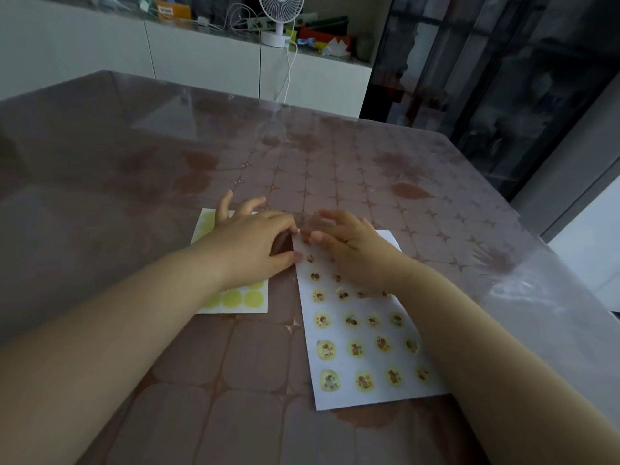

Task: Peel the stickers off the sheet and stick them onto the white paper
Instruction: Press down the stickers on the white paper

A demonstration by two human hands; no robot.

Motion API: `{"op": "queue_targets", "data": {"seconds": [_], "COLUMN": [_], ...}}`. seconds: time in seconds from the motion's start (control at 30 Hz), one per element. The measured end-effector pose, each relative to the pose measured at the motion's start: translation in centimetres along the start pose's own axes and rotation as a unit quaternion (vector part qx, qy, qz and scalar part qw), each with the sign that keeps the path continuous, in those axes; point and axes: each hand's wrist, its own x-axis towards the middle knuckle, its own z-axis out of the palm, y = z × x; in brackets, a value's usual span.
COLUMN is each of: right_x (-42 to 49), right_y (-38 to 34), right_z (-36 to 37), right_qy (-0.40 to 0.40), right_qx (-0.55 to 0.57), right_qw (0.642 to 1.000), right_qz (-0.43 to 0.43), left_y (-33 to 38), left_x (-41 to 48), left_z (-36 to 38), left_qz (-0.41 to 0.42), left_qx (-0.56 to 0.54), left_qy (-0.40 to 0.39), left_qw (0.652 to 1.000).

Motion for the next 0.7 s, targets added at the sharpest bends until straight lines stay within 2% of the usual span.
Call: {"op": "queue_targets", "data": {"seconds": [0.1,0.2,0.27,0.4,0.53,0.7], "right_x": [0.9,1.7,2.1,2.4,3.2,2.8], "right_y": [0.6,1.3,1.6,1.7,1.1,3.3], "right_z": [-0.8,-1.5,-1.4,-1.3,-1.9,-3.3], "right_qy": [0.047,0.008,-0.019,-0.019,-0.012,0.027], "right_qx": [-0.002,-0.045,-0.074,-0.089,-0.122,-0.046], "right_qw": [0.997,0.989,0.982,0.976,0.976,0.976], "right_qz": [0.055,0.144,0.172,0.196,0.180,0.211], "left_y": [-0.1,-0.1,-0.2,-0.1,0.0,-0.2], "left_x": [0.0,0.0,0.0,0.0,0.1,0.2], "left_z": [-0.1,-0.1,0.0,0.2,0.3,0.4], "left_qz": [-0.005,0.004,0.011,0.032,0.032,0.034], "left_qx": [-0.011,-0.013,-0.012,-0.010,-0.011,-0.006], "left_qy": [-0.010,-0.005,0.000,-0.005,-0.011,-0.009], "left_qw": [1.000,1.000,1.000,0.999,0.999,0.999]}}
